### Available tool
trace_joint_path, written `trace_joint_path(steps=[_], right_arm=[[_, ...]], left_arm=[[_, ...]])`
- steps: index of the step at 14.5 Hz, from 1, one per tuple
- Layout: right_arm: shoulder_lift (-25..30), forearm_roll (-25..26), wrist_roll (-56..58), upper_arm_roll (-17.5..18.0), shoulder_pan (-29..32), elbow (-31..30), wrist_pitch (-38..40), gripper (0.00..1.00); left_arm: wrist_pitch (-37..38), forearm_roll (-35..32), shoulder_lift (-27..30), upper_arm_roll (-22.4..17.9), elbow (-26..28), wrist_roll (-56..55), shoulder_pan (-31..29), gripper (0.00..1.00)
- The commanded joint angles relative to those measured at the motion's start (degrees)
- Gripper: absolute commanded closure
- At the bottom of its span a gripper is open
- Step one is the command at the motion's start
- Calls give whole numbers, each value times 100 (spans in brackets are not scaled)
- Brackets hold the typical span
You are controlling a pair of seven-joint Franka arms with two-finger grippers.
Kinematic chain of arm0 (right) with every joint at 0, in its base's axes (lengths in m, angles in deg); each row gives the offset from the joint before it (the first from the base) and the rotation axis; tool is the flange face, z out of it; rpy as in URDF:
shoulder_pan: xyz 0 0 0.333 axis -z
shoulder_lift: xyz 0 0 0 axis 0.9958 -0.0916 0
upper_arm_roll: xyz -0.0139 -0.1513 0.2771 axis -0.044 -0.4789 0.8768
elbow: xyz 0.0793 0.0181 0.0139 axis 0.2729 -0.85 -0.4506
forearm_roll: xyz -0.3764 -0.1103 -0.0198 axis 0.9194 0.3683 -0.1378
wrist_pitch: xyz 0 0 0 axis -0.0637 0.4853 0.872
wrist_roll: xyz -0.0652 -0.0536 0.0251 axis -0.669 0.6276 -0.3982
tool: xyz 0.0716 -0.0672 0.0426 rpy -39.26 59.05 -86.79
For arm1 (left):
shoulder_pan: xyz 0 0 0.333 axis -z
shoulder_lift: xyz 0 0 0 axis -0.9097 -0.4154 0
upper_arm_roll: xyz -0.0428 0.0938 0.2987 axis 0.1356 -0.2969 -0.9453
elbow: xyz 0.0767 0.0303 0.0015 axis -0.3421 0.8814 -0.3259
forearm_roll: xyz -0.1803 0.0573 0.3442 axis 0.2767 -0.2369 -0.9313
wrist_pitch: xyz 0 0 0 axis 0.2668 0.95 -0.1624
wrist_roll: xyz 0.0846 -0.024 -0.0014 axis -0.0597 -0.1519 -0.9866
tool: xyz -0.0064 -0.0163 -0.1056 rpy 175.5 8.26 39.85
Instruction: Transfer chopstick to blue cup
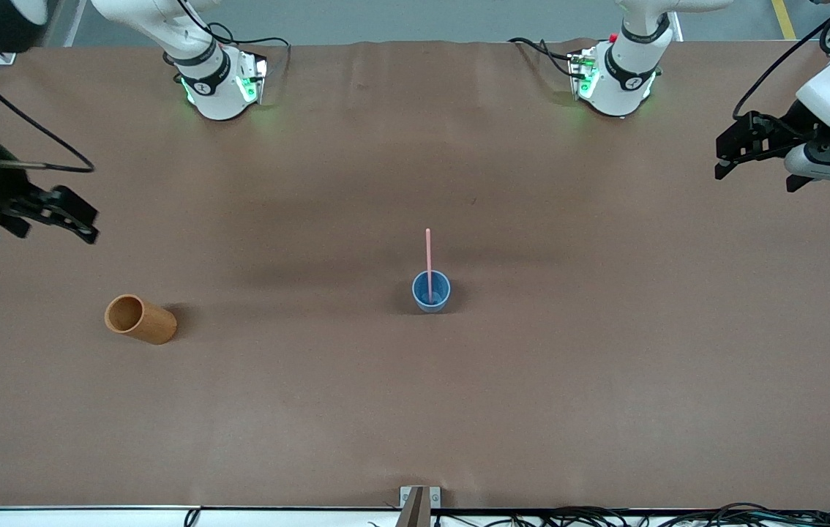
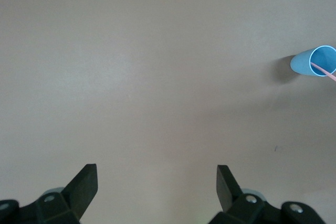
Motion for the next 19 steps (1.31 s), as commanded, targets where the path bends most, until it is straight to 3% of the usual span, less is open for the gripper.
trace_joint_path(steps=[1, 4, 11, 19], right_arm=[[755, 69, 382, 116, 257, -858, -86, 0], [1038, 61, 647, 116, 442, -1035, 281, 0], [898, -71, 1332, 116, 1075, -324, 608, 0], [862, -281, 1271, 160, 979, -358, 793, 0]], left_arm=[[127, 21, -62, -9, -153, -65, 14, 0], [127, 13, -62, -9, -153, -65, 14, 0], [127, 13, -62, -9, -161, -65, 23, 0], [127, 4, -62, -9, -161, -65, 14, 0]])
